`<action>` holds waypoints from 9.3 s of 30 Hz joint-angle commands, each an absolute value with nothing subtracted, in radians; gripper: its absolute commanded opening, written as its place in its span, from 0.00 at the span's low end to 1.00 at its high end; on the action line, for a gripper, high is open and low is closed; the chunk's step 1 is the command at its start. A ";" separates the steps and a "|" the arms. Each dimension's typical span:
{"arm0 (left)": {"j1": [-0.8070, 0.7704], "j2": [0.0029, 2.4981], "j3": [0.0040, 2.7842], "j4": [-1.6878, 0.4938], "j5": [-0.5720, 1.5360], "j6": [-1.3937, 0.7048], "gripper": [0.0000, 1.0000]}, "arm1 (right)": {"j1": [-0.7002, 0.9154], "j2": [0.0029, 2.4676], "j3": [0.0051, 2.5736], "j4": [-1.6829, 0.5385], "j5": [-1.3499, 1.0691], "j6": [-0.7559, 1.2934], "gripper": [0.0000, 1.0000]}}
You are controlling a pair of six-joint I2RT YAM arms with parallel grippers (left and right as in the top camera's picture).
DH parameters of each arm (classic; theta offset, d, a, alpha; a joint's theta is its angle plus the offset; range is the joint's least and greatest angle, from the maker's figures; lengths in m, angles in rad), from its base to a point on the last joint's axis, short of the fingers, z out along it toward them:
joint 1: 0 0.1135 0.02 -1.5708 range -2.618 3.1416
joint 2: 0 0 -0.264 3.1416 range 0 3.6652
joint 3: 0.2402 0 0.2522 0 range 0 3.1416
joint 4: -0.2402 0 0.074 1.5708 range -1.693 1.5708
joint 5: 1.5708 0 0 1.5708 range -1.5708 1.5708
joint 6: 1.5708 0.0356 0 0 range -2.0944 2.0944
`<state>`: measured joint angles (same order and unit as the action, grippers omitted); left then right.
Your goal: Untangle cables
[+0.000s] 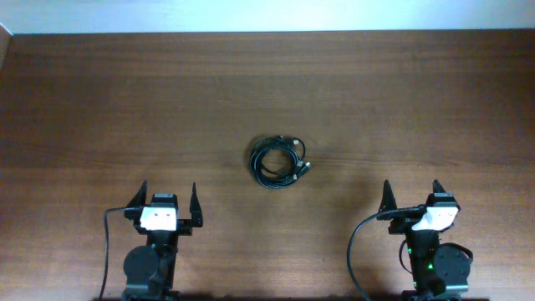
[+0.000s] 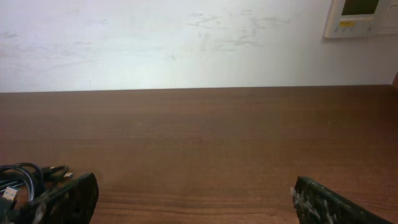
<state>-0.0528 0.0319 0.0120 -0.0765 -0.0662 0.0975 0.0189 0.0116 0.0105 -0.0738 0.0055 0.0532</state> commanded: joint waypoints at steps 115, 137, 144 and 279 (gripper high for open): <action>-0.049 0.494 0.936 -0.577 0.706 -0.261 0.99 | 0.470 1.925 1.055 -0.001 -0.412 0.207 0.04; -0.049 0.494 0.934 -0.809 0.632 -0.298 0.99 | 0.472 1.095 1.148 0.107 -0.630 0.726 0.04; -0.049 0.495 0.929 -0.850 0.632 -0.162 0.99 | 0.527 1.095 1.148 0.322 -0.677 0.903 0.04; 0.007 0.971 0.796 -0.320 1.099 -0.109 0.00 | 0.626 1.284 1.151 -0.336 -0.663 0.565 0.99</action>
